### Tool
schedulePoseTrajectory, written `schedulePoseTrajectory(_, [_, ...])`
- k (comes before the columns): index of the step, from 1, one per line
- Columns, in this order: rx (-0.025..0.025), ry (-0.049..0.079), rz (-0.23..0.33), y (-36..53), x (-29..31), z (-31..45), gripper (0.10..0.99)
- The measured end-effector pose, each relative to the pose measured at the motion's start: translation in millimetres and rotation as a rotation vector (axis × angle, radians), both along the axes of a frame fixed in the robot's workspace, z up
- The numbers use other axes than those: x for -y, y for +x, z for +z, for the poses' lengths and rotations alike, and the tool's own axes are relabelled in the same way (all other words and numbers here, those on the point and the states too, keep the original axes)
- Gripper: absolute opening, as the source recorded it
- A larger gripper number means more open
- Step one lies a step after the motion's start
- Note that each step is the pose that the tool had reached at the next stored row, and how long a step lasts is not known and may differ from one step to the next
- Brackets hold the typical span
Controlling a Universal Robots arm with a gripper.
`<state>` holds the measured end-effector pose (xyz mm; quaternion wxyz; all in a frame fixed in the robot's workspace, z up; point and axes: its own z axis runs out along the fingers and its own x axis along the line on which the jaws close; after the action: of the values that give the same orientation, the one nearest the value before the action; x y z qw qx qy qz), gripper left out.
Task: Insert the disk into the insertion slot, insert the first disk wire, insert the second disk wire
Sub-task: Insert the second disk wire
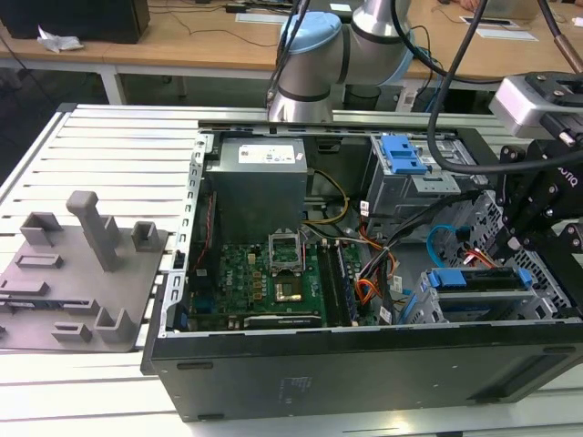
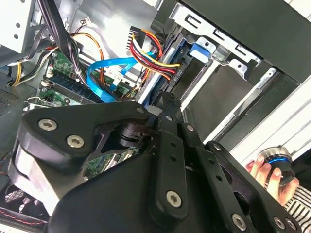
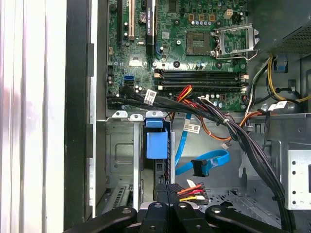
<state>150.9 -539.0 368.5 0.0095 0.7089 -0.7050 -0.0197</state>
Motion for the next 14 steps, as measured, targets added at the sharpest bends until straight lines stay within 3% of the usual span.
schedulePoseTrajectory(4, [0.0, 0.0, 0.0, -0.1, 0.0, 0.0, 0.361])
schedulePoseTrajectory(8, [0.0, 0.0, 0.0, -0.2, -1.7, 0.3, 0.361])
schedulePoseTrajectory(11, [0.0, 0.0, 0.0, -0.2, -10.5, 0.1, 0.361])
schedulePoseTrajectory(13, [0.0, -0.001, 0.0, -0.1, -27.8, 0.1, 0.361])
schedulePoseTrajectory(14, [0.0, -0.001, 0.0, -0.1, -28.5, 0.1, 0.361])
